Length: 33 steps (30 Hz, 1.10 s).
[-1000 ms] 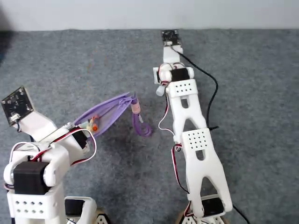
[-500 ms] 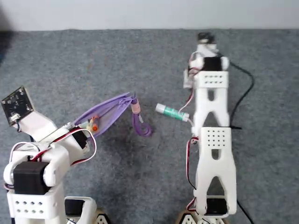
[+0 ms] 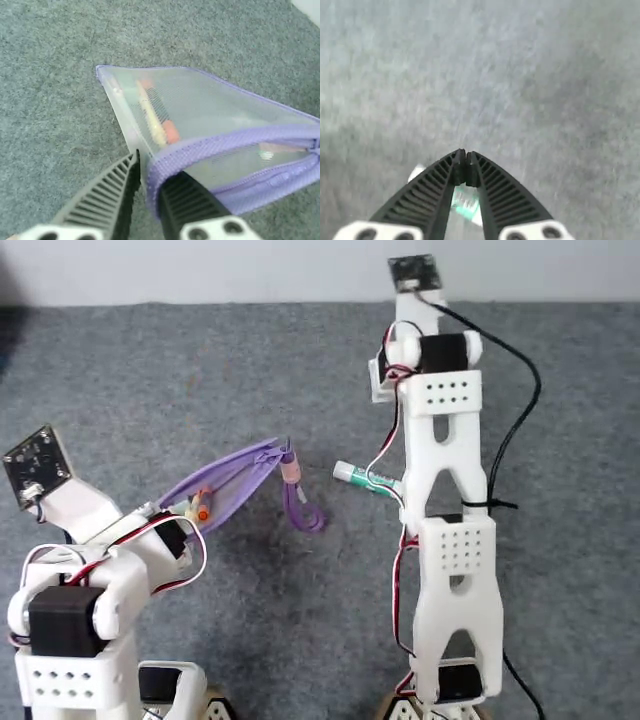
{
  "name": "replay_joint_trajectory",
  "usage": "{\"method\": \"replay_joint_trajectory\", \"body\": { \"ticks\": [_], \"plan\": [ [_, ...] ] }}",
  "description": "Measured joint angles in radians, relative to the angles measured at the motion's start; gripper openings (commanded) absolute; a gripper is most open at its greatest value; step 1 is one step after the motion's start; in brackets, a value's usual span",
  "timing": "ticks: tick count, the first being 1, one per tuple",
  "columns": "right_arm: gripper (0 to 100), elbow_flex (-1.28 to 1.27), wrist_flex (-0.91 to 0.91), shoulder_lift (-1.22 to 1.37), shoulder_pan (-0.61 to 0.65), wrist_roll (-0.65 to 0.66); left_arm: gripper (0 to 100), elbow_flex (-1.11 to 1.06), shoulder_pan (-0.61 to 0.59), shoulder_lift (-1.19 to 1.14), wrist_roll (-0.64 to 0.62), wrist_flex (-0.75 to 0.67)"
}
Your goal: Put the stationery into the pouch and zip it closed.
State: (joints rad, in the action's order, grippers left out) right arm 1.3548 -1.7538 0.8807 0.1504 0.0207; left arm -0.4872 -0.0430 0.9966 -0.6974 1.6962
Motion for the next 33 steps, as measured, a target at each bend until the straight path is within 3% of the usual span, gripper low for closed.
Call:
{"method": "replay_joint_trajectory", "body": {
  "ticks": [6,10,17,25,33],
  "plan": [
    [1.3,-0.476,0.000,-0.229,0.051,0.020,1,0.000,0.000,0.002,0.000,0.000],
    [6.6,-0.621,0.000,-0.247,0.100,0.140,1,0.000,0.000,0.002,0.000,0.000],
    [23.6,-0.644,0.000,-0.235,0.110,0.315,1,0.000,0.000,0.002,0.000,0.000],
    [23.9,-0.644,0.012,-0.150,0.170,0.485,1,0.000,0.000,0.002,0.000,0.000],
    [23.8,-0.644,0.167,-0.018,0.167,0.560,1,0.000,0.000,0.002,0.000,0.000]
  ]
}}
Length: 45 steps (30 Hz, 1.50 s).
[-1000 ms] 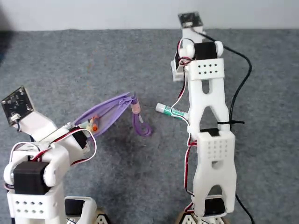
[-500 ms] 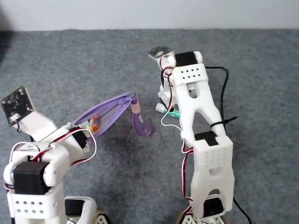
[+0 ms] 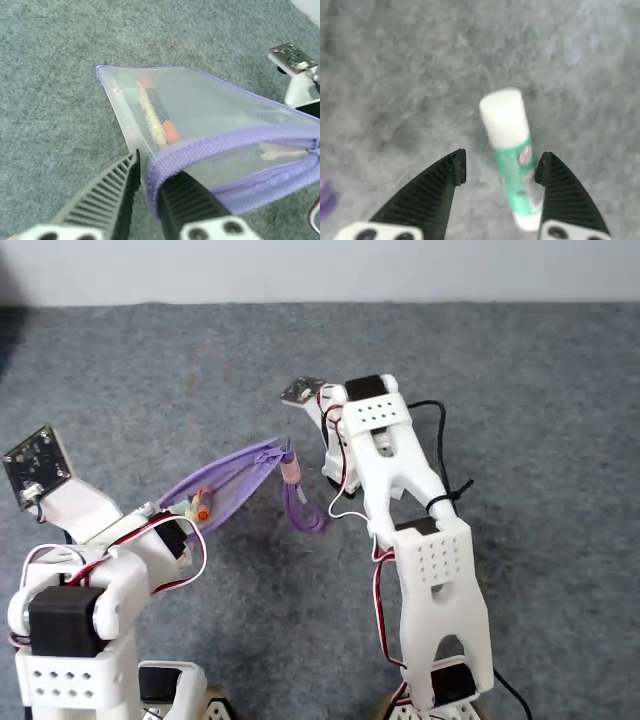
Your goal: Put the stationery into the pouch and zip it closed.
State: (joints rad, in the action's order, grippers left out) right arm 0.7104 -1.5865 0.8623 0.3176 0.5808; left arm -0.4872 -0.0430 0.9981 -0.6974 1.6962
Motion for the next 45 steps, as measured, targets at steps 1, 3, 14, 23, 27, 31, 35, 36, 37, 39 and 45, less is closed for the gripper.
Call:
{"method": "replay_joint_trajectory", "body": {
  "ticks": [1,3,14,23,27,31,35,36,37,39,45],
  "plan": [
    [23.7,0.000,0.018,0.014,-0.005,0.008,1,0.000,0.000,0.000,0.000,0.000],
    [20.5,0.000,0.043,0.028,-0.017,0.025,1,0.000,0.000,0.000,0.000,0.000],
    [0.9,0.006,0.046,0.040,-0.052,0.040,1,0.000,0.000,0.000,0.000,0.000],
    [0.8,-0.002,-0.158,-0.081,-0.048,-0.106,1,0.000,0.000,0.000,0.000,0.000],
    [0.8,-0.018,-0.164,-0.196,-0.048,-0.206,1,0.000,0.000,0.000,0.000,0.000],
    [0.8,-0.129,-0.166,-0.351,-0.048,-0.253,1,0.000,0.003,0.000,0.000,0.000],
    [0.8,-0.327,-0.167,-0.554,-0.017,-0.311,1,-0.014,0.005,0.008,0.000,0.000],
    [0.8,-0.376,-0.167,-0.606,-0.002,-0.333,1,-0.014,0.005,0.009,0.000,0.000],
    [0.8,-0.417,-0.167,-0.664,0.015,-0.358,1,-0.014,0.005,0.009,0.000,0.000],
    [0.8,-0.473,-0.167,-0.767,0.058,-0.407,1,-0.014,0.005,0.009,0.000,0.000],
    [0.8,-0.491,-0.143,-0.988,0.229,-0.592,1,-0.014,0.005,0.009,0.008,0.000]
  ]
}}
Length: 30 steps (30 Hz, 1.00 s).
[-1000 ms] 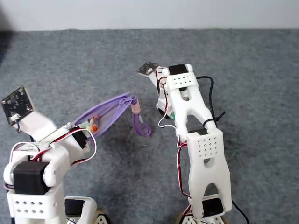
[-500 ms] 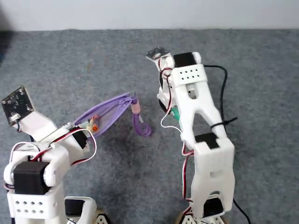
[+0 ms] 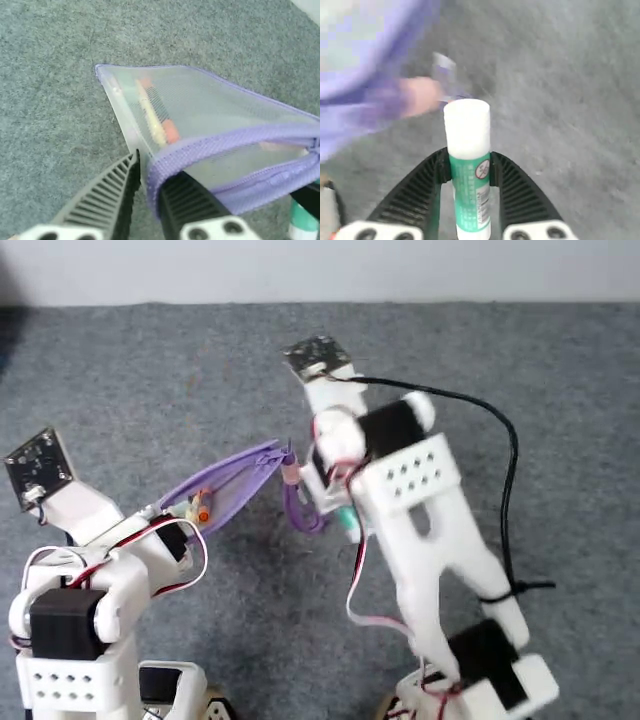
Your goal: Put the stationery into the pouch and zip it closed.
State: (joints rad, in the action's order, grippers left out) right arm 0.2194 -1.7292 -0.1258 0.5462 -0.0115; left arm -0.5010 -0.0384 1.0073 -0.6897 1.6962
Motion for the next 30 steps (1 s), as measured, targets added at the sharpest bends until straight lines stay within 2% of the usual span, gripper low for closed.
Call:
{"method": "replay_joint_trajectory", "body": {
  "ticks": [8,14,20,30],
  "plan": [
    [0.8,-0.006,0.284,-0.124,0.176,-0.222,1,0.000,0.000,-0.006,0.009,-0.018],
    [0.8,-0.008,0.420,-0.204,0.252,-0.241,1,0.000,0.000,-0.008,0.021,-0.018],
    [0.8,-0.008,0.543,-0.304,0.249,-0.241,1,-0.002,0.000,-0.009,0.021,-0.057],
    [0.8,-0.086,0.723,-0.290,0.258,-0.241,1,-0.003,0.005,-0.012,-0.026,-0.180]
  ]
}}
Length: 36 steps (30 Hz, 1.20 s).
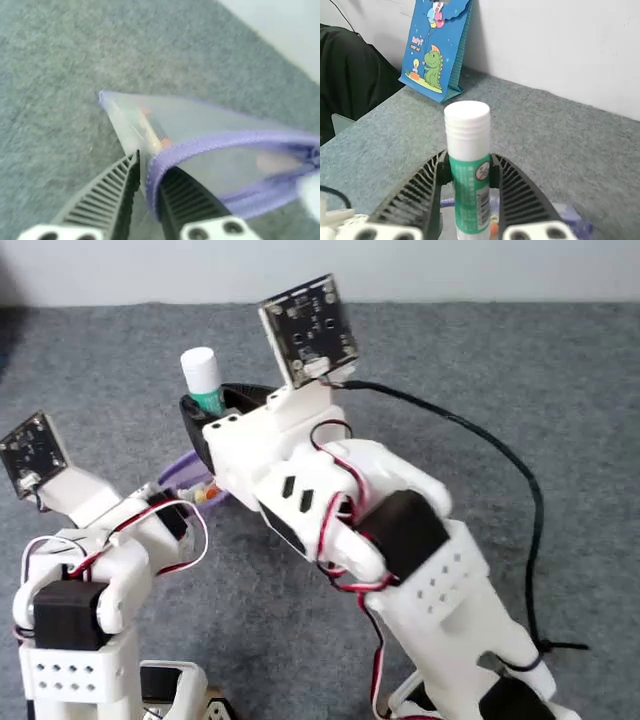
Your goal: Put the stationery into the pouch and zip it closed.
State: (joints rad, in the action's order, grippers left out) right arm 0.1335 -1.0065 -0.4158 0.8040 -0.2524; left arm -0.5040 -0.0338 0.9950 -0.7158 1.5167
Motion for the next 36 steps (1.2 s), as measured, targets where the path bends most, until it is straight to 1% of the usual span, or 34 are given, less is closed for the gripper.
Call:
{"method": "replay_joint_trajectory", "body": {
  "ticks": [2,7,11,13,15,18,21,23,27,28,29,31,34,36],
  "plan": [
    [0.8,-0.061,0.081,-0.002,-0.002,0.003,1,0.000,0.000,0.000,-0.002,-0.026],
    [0.8,-0.307,0.358,-0.087,-0.002,0.104,1,-0.009,-0.003,-0.020,-0.011,-0.083],
    [0.8,-0.563,0.586,-0.198,0.000,0.230,1,-0.009,0.000,-0.101,-0.011,-0.087],
    [0.8,-0.681,0.694,-0.236,0.000,0.273,1,-0.005,0.002,-0.118,-0.011,-0.094],
    [0.8,-0.783,0.790,-0.253,-0.002,0.307,1,0.014,0.000,-0.141,-0.011,-0.094],
    [0.8,-0.893,0.885,-0.256,0.000,0.338,1,0.040,0.002,-0.167,-0.011,-0.094],
    [1.3,-0.973,0.945,-0.259,-0.017,0.345,1,0.058,0.002,-0.192,-0.011,-0.094],
    [3.9,-1.007,0.961,-0.265,-0.043,0.353,1,0.066,0.003,-0.199,-0.011,-0.094],
    [20.3,-1.014,0.937,-0.269,-0.080,0.416,1,0.069,0.005,-0.209,-0.011,-0.094],
    [23.9,-1.013,0.924,-0.276,-0.084,0.427,1,0.069,0.005,-0.209,-0.011,-0.095],
    [25.4,-1.013,0.908,-0.287,-0.087,0.431,1,0.071,0.005,-0.209,-0.011,-0.095],
    [24.0,-1.013,0.884,-0.308,-0.091,0.439,1,0.071,0.005,-0.209,-0.011,-0.095],
    [18.9,-0.988,0.841,-0.331,-0.097,0.437,1,0.071,0.005,-0.209,-0.011,-0.095],
    [18.0,-0.950,0.795,-0.342,-0.106,0.425,1,0.071,-0.002,-0.209,-0.011,-0.095]
  ]
}}
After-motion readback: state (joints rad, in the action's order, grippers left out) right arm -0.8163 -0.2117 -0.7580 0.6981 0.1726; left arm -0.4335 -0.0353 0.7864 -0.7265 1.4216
